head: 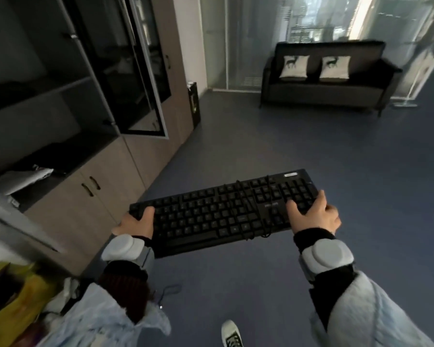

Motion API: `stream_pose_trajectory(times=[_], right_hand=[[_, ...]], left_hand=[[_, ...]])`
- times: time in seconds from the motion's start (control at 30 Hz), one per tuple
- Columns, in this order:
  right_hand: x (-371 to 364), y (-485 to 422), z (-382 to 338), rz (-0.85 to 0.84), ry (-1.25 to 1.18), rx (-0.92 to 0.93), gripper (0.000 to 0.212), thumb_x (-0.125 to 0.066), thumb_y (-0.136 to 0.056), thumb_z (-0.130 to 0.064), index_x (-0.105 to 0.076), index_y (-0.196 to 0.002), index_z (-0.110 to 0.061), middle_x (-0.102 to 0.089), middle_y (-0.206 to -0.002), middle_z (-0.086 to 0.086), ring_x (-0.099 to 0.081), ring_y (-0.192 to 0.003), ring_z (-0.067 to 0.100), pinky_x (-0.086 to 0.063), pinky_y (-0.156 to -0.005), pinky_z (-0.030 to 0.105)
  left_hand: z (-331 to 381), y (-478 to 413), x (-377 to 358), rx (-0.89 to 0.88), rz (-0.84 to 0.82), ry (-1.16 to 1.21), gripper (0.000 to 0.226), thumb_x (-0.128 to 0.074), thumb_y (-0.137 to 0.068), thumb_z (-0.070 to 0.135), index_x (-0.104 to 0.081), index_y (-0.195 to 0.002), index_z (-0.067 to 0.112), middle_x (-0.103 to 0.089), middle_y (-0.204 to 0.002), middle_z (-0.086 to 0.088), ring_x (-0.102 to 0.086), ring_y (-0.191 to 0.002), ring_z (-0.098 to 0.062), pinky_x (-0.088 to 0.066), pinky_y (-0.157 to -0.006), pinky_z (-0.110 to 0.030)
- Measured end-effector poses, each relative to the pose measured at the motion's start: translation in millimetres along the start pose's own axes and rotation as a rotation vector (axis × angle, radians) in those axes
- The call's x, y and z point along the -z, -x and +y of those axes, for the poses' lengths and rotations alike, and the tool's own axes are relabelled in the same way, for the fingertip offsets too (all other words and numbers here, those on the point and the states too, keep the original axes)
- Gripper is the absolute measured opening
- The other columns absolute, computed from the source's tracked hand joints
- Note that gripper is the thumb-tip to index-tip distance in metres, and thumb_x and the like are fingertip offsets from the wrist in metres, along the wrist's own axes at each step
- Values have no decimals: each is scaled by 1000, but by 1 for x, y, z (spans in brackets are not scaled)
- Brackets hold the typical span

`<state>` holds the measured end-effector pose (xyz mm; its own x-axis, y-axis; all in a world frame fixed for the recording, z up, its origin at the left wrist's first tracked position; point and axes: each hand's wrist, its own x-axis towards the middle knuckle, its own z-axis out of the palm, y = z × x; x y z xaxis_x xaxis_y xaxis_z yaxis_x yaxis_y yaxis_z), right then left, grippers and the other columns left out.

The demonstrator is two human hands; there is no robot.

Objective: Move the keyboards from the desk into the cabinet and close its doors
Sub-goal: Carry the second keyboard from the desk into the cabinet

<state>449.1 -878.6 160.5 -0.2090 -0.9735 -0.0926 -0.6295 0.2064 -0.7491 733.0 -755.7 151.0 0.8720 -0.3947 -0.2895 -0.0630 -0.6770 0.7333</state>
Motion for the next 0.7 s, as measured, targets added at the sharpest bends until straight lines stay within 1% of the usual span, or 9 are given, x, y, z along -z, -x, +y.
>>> stream_pose_trajectory(times=[0.13,0.23,0.27,0.33,0.4,0.47,0.5,0.57,0.7], right_hand=[[-74,-79,-77,-91,38,37,82,-58,-80,-42,-19,-148,-19,-29,-145,24,-24,-135,41,-27,-108,48],[-129,-130,-134,-161,47,59,81,-57,-80,-42,-20,-147,-20,-30,-144,24,-26,-134,41,-29,-107,48],[-134,-136,-141,-162,65,55,80,-58,-79,-42,-21,-147,-20,-30,-144,24,-26,-134,41,-29,-106,48],[-171,-157,-170,-213,72,68,80,-58,-79,-43,-22,-147,-20,-30,-144,24,-26,-134,41,-29,-106,48],[-210,-179,-209,-278,69,110,80,-57,-79,-43,-21,-147,-20,-30,-144,25,-26,-134,41,-29,-107,48],[-262,-201,-252,-350,89,168,80,-57,-79,-44,-21,-147,-20,-31,-143,25,-26,-134,41,-29,-107,48],[-270,-204,-260,-354,107,179,80,-57,-79,-44,-21,-147,-20,-32,-143,25,-27,-134,41,-29,-107,48],[-316,-215,-294,-412,107,248,80,-58,-79,-43,-22,-147,-19,-32,-143,26,-27,-134,41,-29,-107,48],[-396,-239,-375,-564,81,385,80,-58,-81,-41,-22,-147,-16,-31,-144,26,-26,-134,41,-24,-111,47]], left_hand=[[52,-92,-8,99,93,66,73,-43,-88,53,-38,-141,3,-43,-141,-29,-47,-123,-44,-39,-104,-46],[85,-152,-7,129,190,122,71,-46,-88,50,-39,-141,3,-43,-140,-29,-46,-123,-44,-39,-103,-45],[91,-156,-6,125,201,125,70,-47,-88,48,-40,-141,4,-42,-140,-29,-46,-123,-43,-38,-102,-44],[104,-188,-2,151,258,141,69,-49,-87,47,-41,-140,4,-41,-140,-29,-47,-121,-44,-38,-101,-44],[116,-222,2,195,325,165,69,-49,-87,46,-40,-141,4,-38,-141,-29,-45,-121,-45,-36,-102,-45],[118,-265,11,284,405,186,69,-49,-88,45,-38,-143,5,-35,-142,-29,-44,-122,-45,-35,-103,-45],[118,-271,13,309,399,166,70,-49,-88,46,-37,-143,5,-34,-143,-28,-43,-122,-45,-34,-103,-45],[118,-303,19,379,449,173,71,-49,-87,48,-36,-143,6,-34,-143,-28,-43,-122,-45,-34,-103,-44],[129,-371,41,498,607,225,71,-52,-86,47,-38,-141,3,-37,-140,-30,-45,-121,-46,-33,-103,-45]])
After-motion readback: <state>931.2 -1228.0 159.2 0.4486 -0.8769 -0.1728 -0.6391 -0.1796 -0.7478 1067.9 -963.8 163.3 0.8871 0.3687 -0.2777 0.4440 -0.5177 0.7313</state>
